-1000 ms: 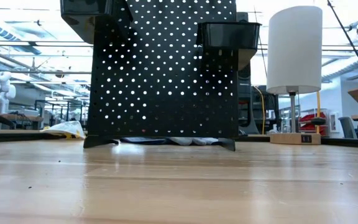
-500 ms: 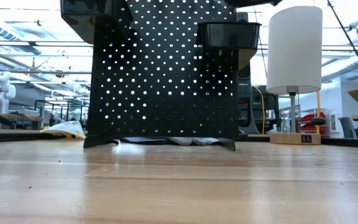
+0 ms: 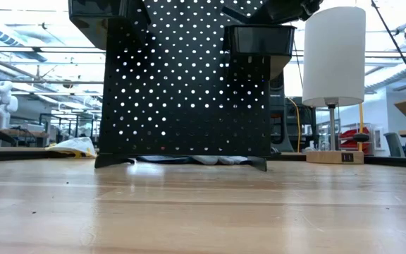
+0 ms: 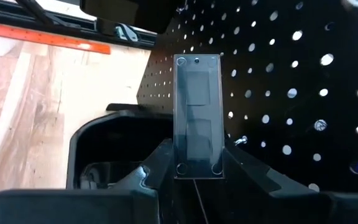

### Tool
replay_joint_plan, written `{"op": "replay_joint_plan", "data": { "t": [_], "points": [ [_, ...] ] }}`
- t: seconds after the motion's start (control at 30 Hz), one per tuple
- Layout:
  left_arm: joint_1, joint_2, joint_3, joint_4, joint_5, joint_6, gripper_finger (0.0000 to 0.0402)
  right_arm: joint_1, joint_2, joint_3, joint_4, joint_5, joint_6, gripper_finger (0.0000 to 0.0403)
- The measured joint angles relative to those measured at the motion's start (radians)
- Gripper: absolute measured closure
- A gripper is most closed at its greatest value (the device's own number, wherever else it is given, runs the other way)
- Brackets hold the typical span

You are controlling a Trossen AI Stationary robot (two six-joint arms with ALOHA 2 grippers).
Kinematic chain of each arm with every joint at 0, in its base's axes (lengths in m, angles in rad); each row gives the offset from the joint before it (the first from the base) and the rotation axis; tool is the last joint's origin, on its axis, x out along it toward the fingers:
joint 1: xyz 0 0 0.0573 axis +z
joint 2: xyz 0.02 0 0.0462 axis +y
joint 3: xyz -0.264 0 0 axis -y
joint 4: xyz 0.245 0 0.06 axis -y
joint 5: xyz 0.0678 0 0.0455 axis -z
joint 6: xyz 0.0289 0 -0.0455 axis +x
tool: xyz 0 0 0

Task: Hang tools onto peg board
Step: Put the black strip holder into the right black bin on the black pegboard

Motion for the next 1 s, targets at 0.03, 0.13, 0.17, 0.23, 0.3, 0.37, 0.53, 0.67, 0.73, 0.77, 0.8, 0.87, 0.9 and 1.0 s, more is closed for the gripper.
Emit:
{"op": "replay_joint_plan", "data": {
  "t": [0.03, 0.13, 0.17, 0.23, 0.3, 0.37, 0.53, 0.67, 0.73, 0.77, 0.8, 0.87, 0.9, 1.0],
  "points": [
    [0.000, 0.000, 0.000, 0.000, 0.000, 0.000, 0.0281, 0.000, 0.000, 0.000, 0.004, 0.000, 0.000, 0.0299],
    [0.000, 0.000, 0.000, 0.000, 0.000, 0.000, 0.0281, 0.000, 0.000, 0.000, 0.005, 0.000, 0.000, 0.0299],
    [0.000, 0.000, 0.000, 0.000, 0.000, 0.000, 0.0281, 0.000, 0.000, 0.000, 0.005, 0.000, 0.000, 0.0299],
    [0.000, 0.000, 0.000, 0.000, 0.000, 0.000, 0.0281, 0.000, 0.000, 0.000, 0.006, 0.000, 0.000, 0.0299],
    [0.000, 0.000, 0.000, 0.000, 0.000, 0.000, 0.0281, 0.000, 0.000, 0.000, 0.006, 0.000, 0.000, 0.0290],
    [0.000, 0.000, 0.000, 0.000, 0.000, 0.000, 0.0281, 0.000, 0.000, 0.000, 0.007, 0.000, 0.000, 0.0282],
    [0.000, 0.000, 0.000, 0.000, 0.000, 0.000, 0.0281, -0.005, 0.000, 0.000, 0.009, 0.000, 0.000, 0.0285],
    [0.000, 0.000, 0.000, 0.000, 0.000, 0.000, 0.0281, -0.008, 0.000, 0.000, 0.009, 0.001, 0.014, 0.0286],
    [0.000, 0.000, 0.000, 0.000, 0.000, 0.000, 0.0281, -0.008, 0.000, 0.000, 0.009, 0.001, 0.015, 0.0280],
    [0.000, 0.000, 0.000, 0.000, 0.000, 0.000, 0.0281, -0.008, 0.000, 0.000, 0.009, 0.001, 0.016, 0.0276],
    [0.000, 0.000, 0.000, 0.000, 0.000, 0.000, 0.0281, -0.008, 0.000, 0.000, 0.009, 0.001, 0.022, 0.0271],
    [0.000, 0.000, 0.000, 0.000, 0.000, 0.000, 0.0281, -0.008, 0.000, 0.000, 0.010, 0.001, 0.026, 0.0263],
    [0.000, 0.000, 0.000, 0.000, 0.000, 0.000, 0.0281, -0.008, 0.000, 0.000, 0.010, 0.001, 0.026, 0.0259],
    [0.000, 0.000, 0.000, 0.000, 0.000, 0.000, 0.0281, -0.008, 0.000, 0.000, 0.010, 0.001, 0.026, 0.0251]
  ]
}}
